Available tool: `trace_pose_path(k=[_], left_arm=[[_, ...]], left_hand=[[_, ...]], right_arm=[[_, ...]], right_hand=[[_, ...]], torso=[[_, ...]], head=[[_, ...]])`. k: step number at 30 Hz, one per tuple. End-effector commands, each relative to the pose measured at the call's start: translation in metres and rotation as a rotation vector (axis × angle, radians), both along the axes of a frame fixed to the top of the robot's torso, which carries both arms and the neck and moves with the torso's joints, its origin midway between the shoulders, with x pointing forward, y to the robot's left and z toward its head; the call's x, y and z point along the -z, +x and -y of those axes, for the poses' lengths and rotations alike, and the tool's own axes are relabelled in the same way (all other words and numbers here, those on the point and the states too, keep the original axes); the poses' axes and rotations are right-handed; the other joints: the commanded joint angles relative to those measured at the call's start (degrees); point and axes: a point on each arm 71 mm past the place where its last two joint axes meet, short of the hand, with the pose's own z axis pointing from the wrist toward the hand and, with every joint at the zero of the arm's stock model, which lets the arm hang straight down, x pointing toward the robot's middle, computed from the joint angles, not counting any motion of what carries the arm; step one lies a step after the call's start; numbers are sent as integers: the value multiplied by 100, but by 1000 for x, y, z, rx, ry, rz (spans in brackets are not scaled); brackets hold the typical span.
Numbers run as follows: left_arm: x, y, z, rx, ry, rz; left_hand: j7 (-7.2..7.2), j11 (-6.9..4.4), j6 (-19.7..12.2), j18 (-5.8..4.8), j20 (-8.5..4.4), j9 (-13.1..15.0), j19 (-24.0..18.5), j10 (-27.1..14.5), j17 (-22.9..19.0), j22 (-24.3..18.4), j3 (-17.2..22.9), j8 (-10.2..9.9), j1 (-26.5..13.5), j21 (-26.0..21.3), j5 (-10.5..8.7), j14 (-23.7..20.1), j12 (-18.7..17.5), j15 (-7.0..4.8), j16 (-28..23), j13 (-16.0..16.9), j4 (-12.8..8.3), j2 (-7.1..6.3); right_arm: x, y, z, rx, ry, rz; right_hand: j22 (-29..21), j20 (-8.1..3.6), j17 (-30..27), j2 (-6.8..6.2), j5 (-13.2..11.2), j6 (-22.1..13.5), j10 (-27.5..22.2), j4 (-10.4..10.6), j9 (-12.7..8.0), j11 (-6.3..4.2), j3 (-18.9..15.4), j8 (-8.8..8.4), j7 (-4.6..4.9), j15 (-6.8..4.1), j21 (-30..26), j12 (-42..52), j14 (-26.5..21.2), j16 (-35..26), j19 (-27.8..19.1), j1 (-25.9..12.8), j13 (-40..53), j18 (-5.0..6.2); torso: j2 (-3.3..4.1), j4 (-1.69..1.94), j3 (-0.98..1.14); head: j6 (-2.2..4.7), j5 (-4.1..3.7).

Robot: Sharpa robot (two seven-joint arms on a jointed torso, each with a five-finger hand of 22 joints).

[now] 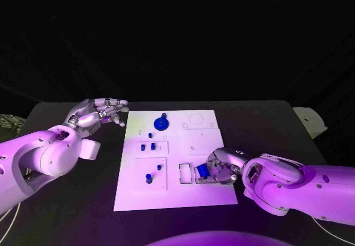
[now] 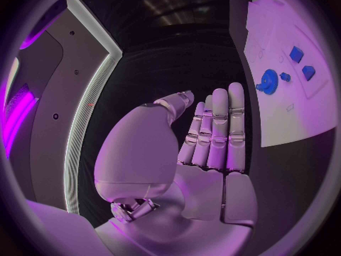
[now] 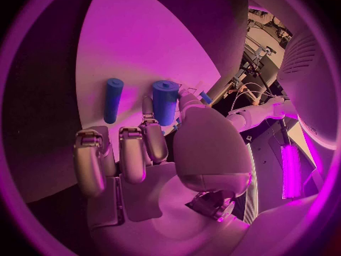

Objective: Assemble the parts on the task board

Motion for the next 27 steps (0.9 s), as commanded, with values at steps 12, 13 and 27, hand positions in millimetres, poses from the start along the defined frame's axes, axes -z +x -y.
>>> trace_pose_path(k=[12, 13, 27], left_arm=[[-1, -1, 2, 16, -11, -4], [-1, -1, 2, 17, -11, -4], [0, -1, 3, 20, -10, -7]], left_hand=[[19, 6, -28, 78, 17, -6, 25, -53, -8, -12, -16, -26, -26, -33, 10, 4, 36, 29, -17, -3, 34, 58], [19, 6, -28, 78, 17, -6, 25, -53, -8, -12, -16, -26, -26, -33, 10, 4, 36, 29, -17, -3, 34, 58], [19, 6, -28, 78, 17, -6, 25, -53, -8, -12, -16, -26, -26, -33, 10, 4, 36, 29, -17, -3, 34, 58]], right_arm=[[-1, -5, 9, 75, 23, 5], [-2, -6, 9, 84, 39, -7], [-8, -9, -6, 97, 153, -84]], right_hand=[[1506, -77, 455, 315, 131, 142, 101, -6, 35, -75, 390, -6, -99, -76, 25, 108, 402, 43, 600, 872, 534, -81], [1506, -78, 461, 314, 144, 145, 103, -3, 35, -77, 396, -5, -100, -76, 25, 111, 403, 46, 600, 870, 537, -81], [1506, -100, 506, 353, 224, 255, 153, 24, 65, -109, 476, 49, -139, -103, 25, 159, 413, 64, 600, 667, 587, -81]], torso=[[-11, -5, -8], [-12, -7, -10], [1, 8, -14]], head=[[-4, 20], [3, 17], [16, 43]])
